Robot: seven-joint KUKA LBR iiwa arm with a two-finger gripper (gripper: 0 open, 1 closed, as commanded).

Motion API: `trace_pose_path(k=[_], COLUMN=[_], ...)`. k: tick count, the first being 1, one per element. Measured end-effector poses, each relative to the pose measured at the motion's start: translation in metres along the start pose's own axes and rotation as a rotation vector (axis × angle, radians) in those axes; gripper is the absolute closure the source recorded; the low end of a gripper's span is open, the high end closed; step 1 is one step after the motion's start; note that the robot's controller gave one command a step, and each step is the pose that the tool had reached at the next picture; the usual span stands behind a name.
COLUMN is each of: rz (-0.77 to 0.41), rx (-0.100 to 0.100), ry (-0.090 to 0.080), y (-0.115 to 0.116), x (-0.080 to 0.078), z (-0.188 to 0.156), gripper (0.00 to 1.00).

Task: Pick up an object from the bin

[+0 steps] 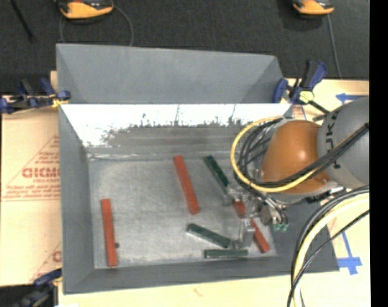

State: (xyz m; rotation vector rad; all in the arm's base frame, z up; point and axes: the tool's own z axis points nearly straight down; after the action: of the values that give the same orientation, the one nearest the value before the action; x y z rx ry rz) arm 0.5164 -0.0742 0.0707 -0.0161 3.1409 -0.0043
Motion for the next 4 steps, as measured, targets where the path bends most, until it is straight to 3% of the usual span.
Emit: trace_pose_path(k=[1, 2, 3, 4], rz=[0.112, 0.157, 0.123, 0.129], rx=[0.001, -0.005, -0.002, -0.003], ry=[-0.007, -0.013, -0.001, -0.007], y=[-0.077, -0.015, -0.008, -0.009], x=[-0.024, -0.086, -0.133, -0.133], z=[-0.014, -0.073, -0.005, -0.010], gripper=[0.00, 0.00, 0.00, 1.00])
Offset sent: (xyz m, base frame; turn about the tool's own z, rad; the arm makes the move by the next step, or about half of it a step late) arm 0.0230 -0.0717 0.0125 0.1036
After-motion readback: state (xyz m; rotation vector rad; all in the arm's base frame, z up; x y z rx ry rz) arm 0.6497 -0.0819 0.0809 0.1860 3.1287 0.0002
